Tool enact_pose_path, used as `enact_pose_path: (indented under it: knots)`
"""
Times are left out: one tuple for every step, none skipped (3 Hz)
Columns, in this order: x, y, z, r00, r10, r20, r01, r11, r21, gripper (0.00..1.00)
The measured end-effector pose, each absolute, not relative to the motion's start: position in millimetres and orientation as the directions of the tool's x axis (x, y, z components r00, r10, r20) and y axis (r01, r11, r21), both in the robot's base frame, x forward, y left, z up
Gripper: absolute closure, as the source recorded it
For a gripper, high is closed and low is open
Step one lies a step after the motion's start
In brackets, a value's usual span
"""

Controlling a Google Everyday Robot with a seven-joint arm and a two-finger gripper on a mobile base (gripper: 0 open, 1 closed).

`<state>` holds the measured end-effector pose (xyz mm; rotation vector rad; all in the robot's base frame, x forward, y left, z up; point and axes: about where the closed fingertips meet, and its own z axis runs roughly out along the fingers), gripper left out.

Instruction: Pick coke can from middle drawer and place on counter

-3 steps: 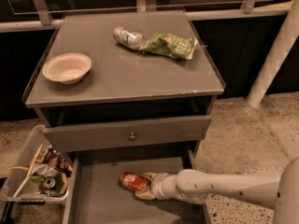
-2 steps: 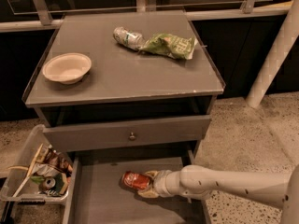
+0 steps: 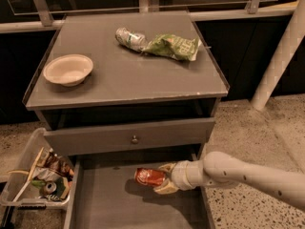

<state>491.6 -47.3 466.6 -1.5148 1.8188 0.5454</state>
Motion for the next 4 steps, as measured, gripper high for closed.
enact_pose_path:
  knots:
    - [499, -72, 509, -0.037, -0.690, -0.723, -0.971, 0.195, -0.136, 1.00]
    - [510, -94, 555, -0.003, -0.718, -0.696, -0.970, 0.171, -0.172, 1.00]
    - [521, -110, 599, 0.036, -0.744, -0.668, -0.964, 0.149, -0.218, 1.00]
    - [523, -118, 648, 0.090, -0.752, -0.653, -0.956, 0.118, -0.268, 1.00]
